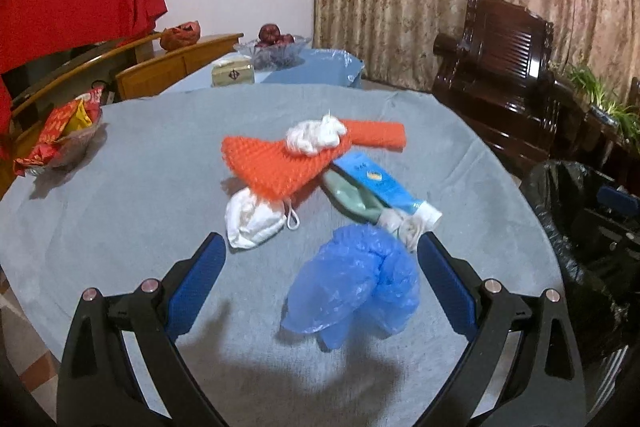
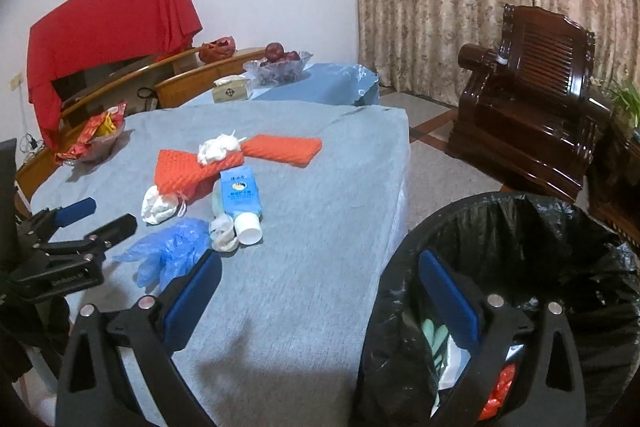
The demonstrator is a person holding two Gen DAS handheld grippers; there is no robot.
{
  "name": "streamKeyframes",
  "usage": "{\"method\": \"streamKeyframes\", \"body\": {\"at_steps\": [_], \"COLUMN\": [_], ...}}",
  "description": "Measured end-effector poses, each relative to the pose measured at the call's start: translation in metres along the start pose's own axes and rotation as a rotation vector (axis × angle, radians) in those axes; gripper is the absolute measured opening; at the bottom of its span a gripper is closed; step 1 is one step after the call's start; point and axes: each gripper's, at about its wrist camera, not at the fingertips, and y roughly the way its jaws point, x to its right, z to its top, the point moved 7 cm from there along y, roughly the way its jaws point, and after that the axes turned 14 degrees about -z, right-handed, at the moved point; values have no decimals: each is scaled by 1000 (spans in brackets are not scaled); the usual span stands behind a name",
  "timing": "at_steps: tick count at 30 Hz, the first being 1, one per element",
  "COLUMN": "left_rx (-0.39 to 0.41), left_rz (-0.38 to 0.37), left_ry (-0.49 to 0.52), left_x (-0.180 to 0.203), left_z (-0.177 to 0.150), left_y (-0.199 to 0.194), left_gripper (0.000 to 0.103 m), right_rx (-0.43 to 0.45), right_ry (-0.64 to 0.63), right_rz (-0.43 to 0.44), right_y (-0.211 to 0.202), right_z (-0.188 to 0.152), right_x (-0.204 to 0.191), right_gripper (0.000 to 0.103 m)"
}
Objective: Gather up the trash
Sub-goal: 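Move both grippers back from the bin to the trash pile, then grasp the blue plastic bag with the left gripper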
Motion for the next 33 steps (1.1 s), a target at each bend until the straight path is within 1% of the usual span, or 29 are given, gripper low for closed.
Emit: {"method": "streamKeyframes", "body": {"at_steps": [5,13,15,17,18,19,23,25,29,33], "left_rx": [-42,-97,-107,-122,-138,-144,-134,-127,-101,-63], "left_rz": [-7,-27,-43,-68,-86,-103,-111,-125,-116,-99], "left_ry": [-10,-12,-25,-40,-48,-54,-52,-66,-93,-98], "left_x": [-1,3,4,6,7,9,10,9,1,-7], "left_z": [-11,-18,-21,-25,-27,-30,-32,-31,-27,-17], "left_y": [23,56,60,63,66,66,59,54,41,27], "left_gripper": [94,94,92,67,62,52,36,28,26,25], "right_rx": [-19,-33,-35,-36,-37,-38,-39,-38,-27,-12], "right_ry": [0,-5,-6,-7,-8,-9,-18,-20,-29,-34], "right_rz": [-9,-26,-27,-26,-25,-23,-16,-11,0,18], "right_y": [6,14,16,16,17,19,23,24,26,29], "right_z": [-3,-5,-4,-4,-5,-4,-3,-2,4,14], "right_x": [2,6,6,6,5,4,-1,-4,-12,-24], "right_gripper": [97,97,97,97,97,97,97,97,97,97]}}
